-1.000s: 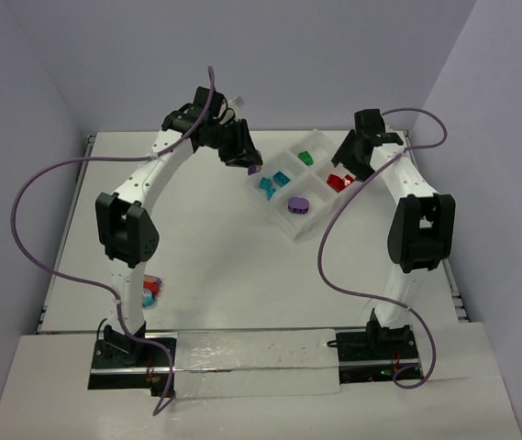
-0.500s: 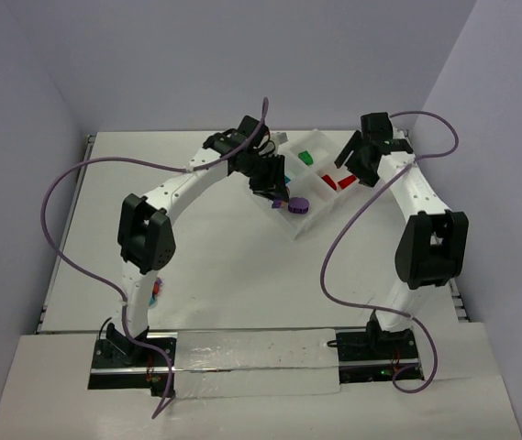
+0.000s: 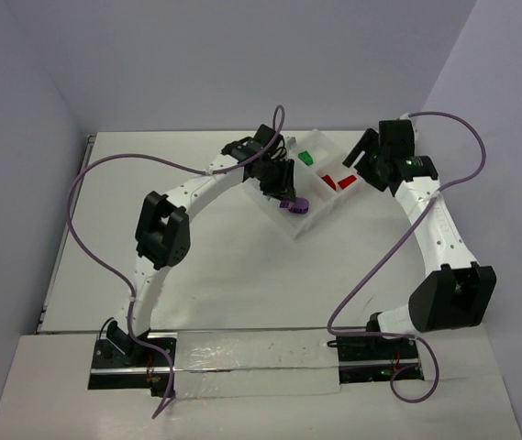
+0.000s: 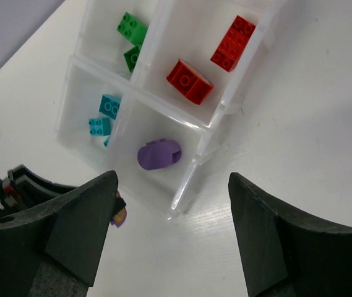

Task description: Sort the legos into containers by color

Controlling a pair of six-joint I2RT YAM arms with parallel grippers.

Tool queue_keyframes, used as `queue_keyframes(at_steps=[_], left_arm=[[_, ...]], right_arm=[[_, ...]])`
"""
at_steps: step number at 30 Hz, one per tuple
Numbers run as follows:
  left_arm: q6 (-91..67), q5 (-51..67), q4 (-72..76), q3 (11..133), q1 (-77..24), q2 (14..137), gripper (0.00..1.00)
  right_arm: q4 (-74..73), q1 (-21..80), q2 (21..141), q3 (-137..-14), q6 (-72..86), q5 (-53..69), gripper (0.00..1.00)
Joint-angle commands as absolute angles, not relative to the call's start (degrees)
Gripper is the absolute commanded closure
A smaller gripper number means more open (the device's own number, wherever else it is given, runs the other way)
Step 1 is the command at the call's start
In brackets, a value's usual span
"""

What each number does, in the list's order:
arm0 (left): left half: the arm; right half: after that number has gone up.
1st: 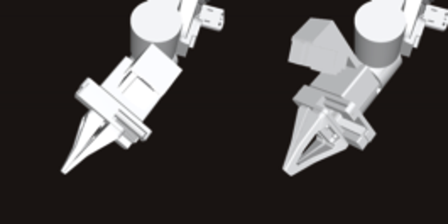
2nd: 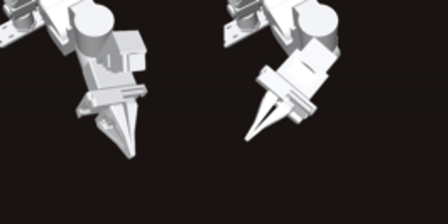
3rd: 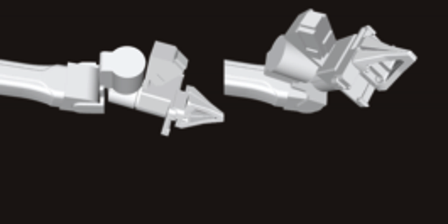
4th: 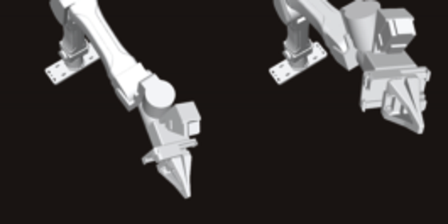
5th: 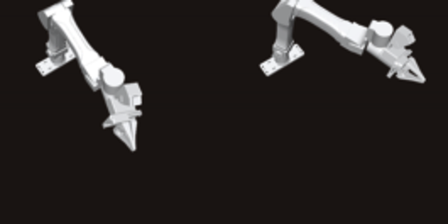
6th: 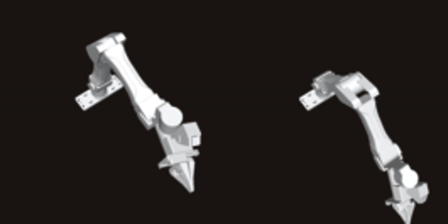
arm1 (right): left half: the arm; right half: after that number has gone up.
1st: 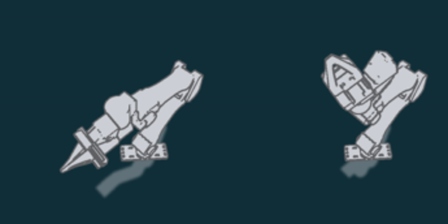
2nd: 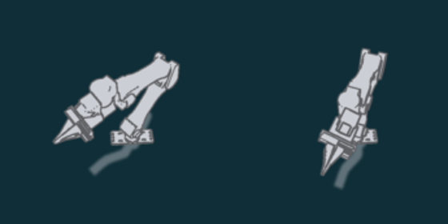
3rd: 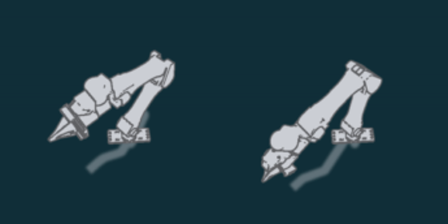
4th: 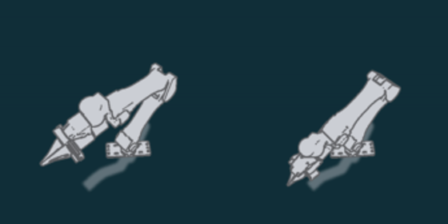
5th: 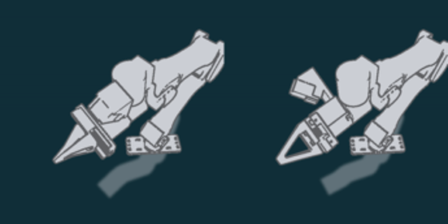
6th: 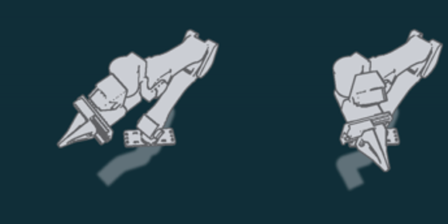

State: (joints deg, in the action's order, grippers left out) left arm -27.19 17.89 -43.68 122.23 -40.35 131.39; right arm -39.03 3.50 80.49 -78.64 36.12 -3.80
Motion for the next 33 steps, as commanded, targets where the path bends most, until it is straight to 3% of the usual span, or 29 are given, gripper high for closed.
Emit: queue_keyframes(at_steps=[1,4,8,14,17,24,26,31,33], left_arm=[[-28.5,15.6,-38.0,123.1,-40.9,130.8,0.68],[-27.9,16.7,-38.3,126.3,-41.3,131.8,0.34],[-27.6,18.7,-37.6,126.7,-42.0,131.2,0.06],[-27.2,18.3,-38.3,127.8,-42.2,128.7,0.03],[-26.1,14.0,-41.9,126.4,-42.0,124.1,0.08],[-35.1,3.4,-42.3,93.8,-35.8,96.3,0.1],[-39.9,0.6,-44.2,86.9,-33.3,89.6,0.07],[-57.4,-15.6,-63.0,71.5,-28.1,80.6,0.07],[-63.6,-17.1,-67.7,67.2,-25.4,78.3,0.08]], right_arm=[[-38.0,4.1,75.6,-76.8,36.0,-3.7,0.21],[-38.2,4.4,72.7,-75.7,35.9,-4.1,0.21],[-38.0,4.3,70.4,-74.2,36.1,-5.2,0.21],[-37.3,4.8,70.8,-73.8,36.8,-4.2,0.21],[-36.5,5.5,71.5,-73.9,36.6,-3.9,0.21],[-35.3,11.0,75.0,-75.5,34.0,-6.3,0.21],[-34.2,12.2,75.7,-75.3,33.8,-5.8,0.21],[-33.6,15.3,77.9,-76.3,32.5,-6.0,0.21],[-33.6,16.2,78.8,-77.0,32.0,-6.3,0.21]])
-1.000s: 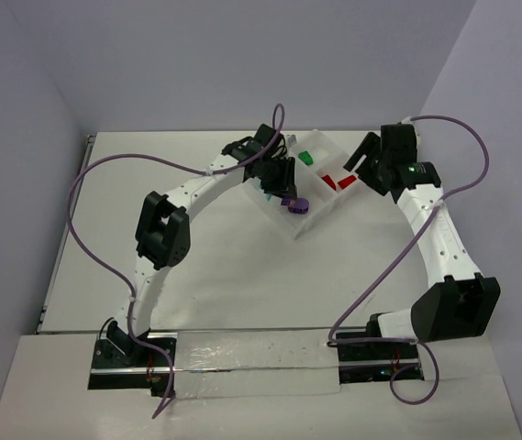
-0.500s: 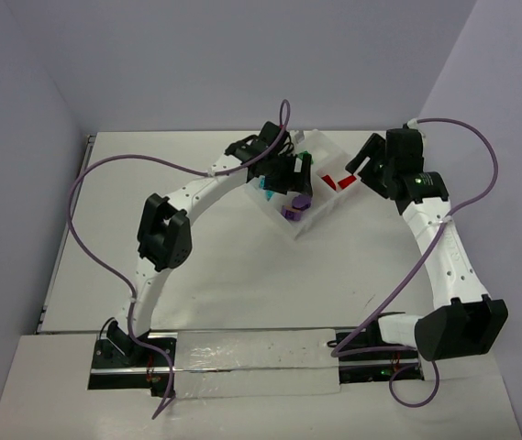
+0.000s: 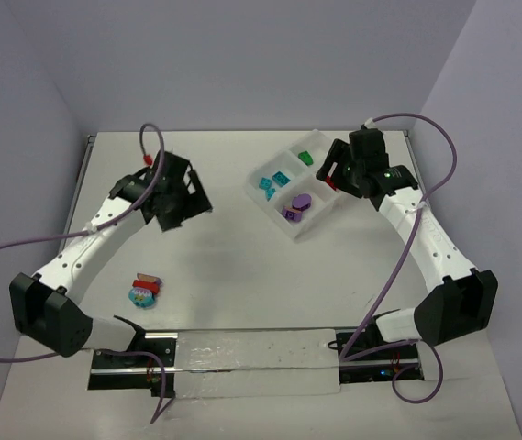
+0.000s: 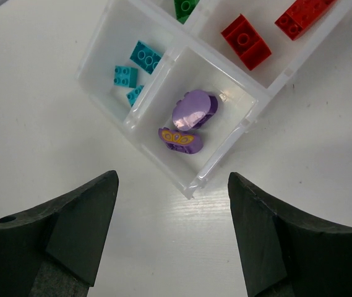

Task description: Sort the legos into containers by color

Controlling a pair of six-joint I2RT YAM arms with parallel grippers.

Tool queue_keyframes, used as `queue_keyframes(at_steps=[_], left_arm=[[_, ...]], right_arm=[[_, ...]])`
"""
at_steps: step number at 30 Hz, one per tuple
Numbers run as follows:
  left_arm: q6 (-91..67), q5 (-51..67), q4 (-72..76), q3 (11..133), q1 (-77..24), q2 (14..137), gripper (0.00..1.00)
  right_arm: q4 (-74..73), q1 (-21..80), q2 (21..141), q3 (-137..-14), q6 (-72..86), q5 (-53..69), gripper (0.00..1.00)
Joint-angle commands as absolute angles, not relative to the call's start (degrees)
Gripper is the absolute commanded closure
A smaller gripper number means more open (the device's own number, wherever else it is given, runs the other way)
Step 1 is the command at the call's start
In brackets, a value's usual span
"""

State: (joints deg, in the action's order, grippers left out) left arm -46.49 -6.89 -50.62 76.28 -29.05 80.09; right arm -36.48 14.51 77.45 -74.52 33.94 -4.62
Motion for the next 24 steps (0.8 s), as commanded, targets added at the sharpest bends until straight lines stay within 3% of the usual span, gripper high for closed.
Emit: queue_keyframes(at_steps=[1,7,20,24], left_arm=[[-66.8,-17.4,-69.4,65.7,-24.2,77.5,0.09],[-76.4,-18.7,-74.8,57.2,-16.8,77.3,0.01],[-73.3,-17.5,-66.5,47.5,-5.3,78.3,0.01],[-70.4,-17.1,-62.0,48.4,-4.7,84.1,0.01]], right_arm=[[-33.6,16.4,79.0,-77.3,31.6,-6.1,0.21],[-34.3,16.6,80.3,-79.3,30.7,-5.9,0.21],[-34.6,16.7,80.2,-79.2,30.8,-6.2,0.21],[-34.5,16.7,80.8,-79.5,31.1,-6.0,0.21]])
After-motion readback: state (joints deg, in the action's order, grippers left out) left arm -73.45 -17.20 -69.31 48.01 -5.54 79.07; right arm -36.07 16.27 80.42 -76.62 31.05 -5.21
